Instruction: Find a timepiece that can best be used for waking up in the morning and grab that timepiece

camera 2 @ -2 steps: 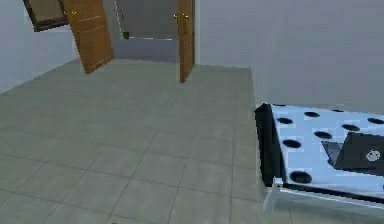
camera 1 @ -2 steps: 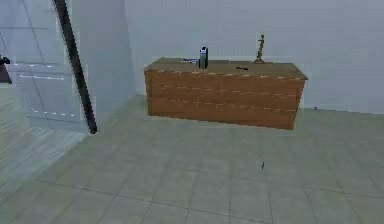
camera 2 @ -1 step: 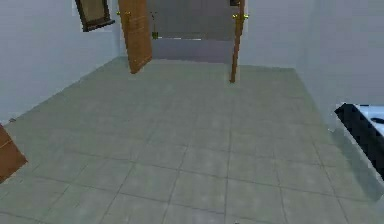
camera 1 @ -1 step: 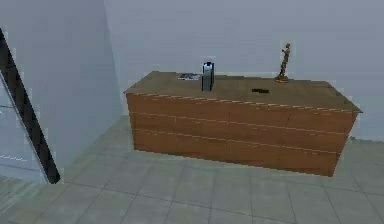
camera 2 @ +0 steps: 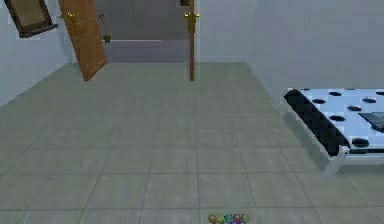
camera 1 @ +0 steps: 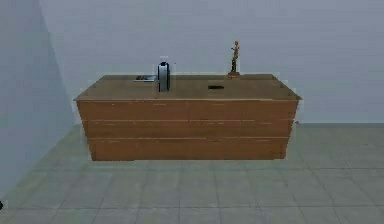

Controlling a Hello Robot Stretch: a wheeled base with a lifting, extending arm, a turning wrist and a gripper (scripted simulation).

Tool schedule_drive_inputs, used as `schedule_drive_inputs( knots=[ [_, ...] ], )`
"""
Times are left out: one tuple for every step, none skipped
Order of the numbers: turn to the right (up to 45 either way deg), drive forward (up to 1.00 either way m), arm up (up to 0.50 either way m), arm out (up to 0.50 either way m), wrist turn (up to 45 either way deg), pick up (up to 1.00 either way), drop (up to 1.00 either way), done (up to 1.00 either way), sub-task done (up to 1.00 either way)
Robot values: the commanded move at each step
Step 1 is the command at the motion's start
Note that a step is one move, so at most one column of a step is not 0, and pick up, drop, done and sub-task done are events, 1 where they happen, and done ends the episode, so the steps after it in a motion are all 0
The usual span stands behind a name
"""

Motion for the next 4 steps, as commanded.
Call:
schedule_drive_inputs(
  knots=[
    [0.0,1.0,0.0,0.0,0.0,0.0,0.0,0.0,0.0],
    [0.0,0.15,0.0,0.0,0.0,0.0,0.0,0.0,0.0],
    [-45.0,0.0,0.0,0.0,0.0,0.0,0.0,0.0,0.0],
    [-45.0,0.0,0.0,0.0,0.0,0.0,0.0,0.0,0.0]
  ],
)
